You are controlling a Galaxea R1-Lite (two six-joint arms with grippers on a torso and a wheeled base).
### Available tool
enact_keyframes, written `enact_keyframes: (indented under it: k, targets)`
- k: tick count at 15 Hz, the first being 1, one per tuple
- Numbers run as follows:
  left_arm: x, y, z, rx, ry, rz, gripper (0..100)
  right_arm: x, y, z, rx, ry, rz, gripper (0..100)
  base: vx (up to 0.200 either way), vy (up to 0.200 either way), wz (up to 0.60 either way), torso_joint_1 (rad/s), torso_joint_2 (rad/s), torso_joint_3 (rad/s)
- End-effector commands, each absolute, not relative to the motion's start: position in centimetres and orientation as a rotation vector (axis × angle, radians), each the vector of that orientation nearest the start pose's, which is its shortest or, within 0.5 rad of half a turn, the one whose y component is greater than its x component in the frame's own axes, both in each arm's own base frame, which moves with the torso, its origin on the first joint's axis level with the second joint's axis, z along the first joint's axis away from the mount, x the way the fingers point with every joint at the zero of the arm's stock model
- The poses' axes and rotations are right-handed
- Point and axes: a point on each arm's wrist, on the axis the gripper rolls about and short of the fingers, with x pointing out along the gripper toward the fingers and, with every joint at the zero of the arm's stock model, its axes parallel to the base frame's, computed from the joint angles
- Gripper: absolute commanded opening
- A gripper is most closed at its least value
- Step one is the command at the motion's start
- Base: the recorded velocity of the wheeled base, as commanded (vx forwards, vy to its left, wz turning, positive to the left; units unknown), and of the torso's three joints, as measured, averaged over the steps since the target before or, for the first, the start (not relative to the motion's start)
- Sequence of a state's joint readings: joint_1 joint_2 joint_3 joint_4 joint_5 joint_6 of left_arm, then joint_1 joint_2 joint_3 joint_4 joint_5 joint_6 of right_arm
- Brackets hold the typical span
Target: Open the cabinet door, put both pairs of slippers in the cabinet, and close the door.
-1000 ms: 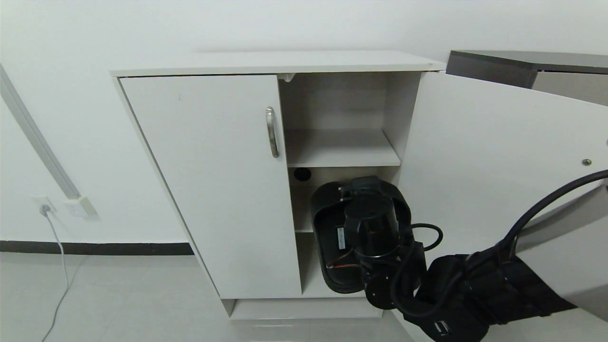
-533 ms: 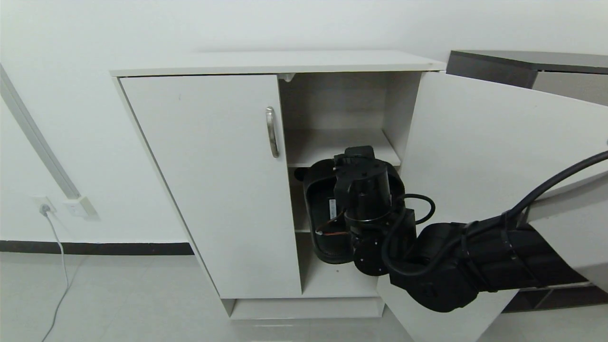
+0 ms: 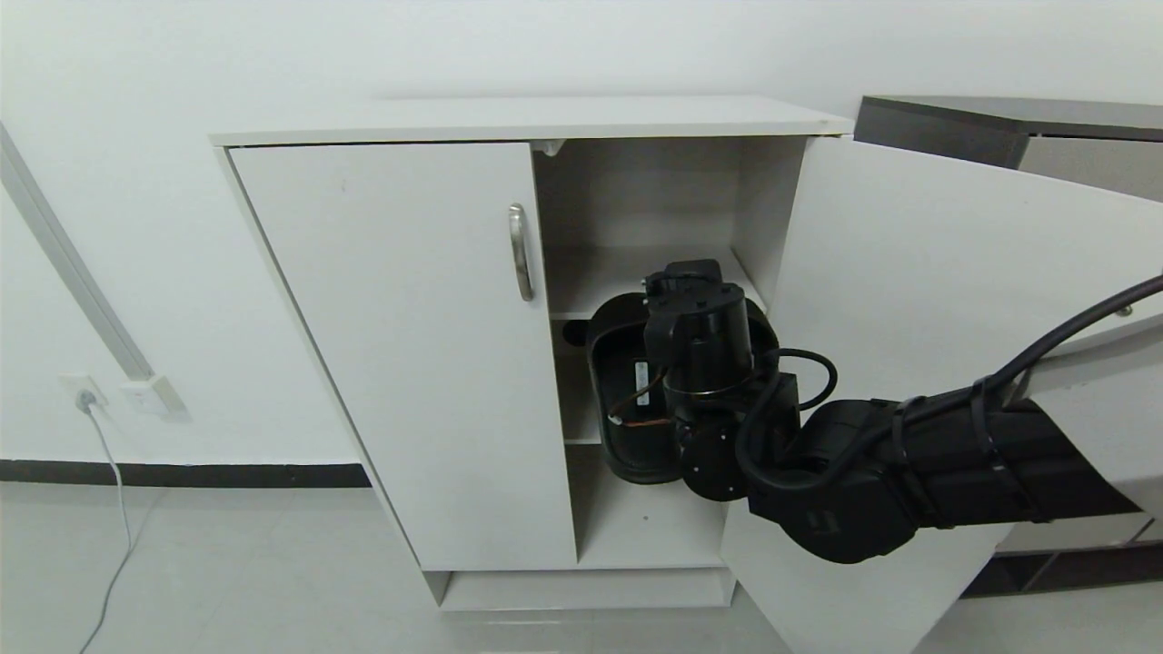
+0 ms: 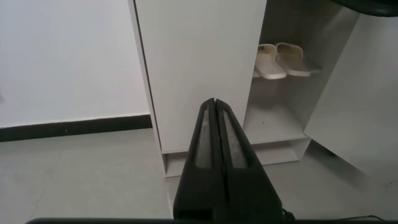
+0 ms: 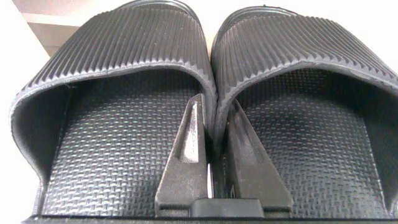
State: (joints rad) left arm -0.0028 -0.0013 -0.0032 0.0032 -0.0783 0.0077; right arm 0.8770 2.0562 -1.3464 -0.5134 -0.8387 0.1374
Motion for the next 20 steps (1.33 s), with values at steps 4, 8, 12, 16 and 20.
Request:
enact_keyframes:
  k: [4, 8, 12, 16, 20]
  targets:
    - [-2.31, -0.17, 7.60, 0.008, 0.000, -0.081, 0, 27.65, 30.85, 19.26, -0.006, 0.127, 0.033, 0, 0.000, 0.000, 0.00, 0.000, 0.00, 0.000]
    - [-2.31, -0.17, 7.60, 0.008, 0.000, -0.081, 0, 27.66, 30.87, 19.31, -0.004, 0.125, 0.036, 0, 0.200, 0.000, 0.00, 0.001, 0.00, 0.005]
    - [-2.31, -0.17, 7.60, 0.008, 0.000, -0.081, 0, 27.67, 30.89, 19.38, -0.004, 0.124, 0.039, 0, 0.200, 0.000, 0.00, 0.005, 0.00, 0.004]
    - [-2.31, -0.17, 7.60, 0.008, 0.000, -0.081, 0, 27.69, 30.92, 19.36, -0.004, 0.124, 0.039, 0, 0.200, 0.000, 0.00, 0.002, 0.00, 0.000]
    - [-2.31, -0.17, 7.60, 0.008, 0.000, -0.081, 0, 27.75, 31.09, 18.95, -0.011, 0.130, 0.040, 0, 0.000, 0.000, 0.00, 0.000, 0.00, 0.000]
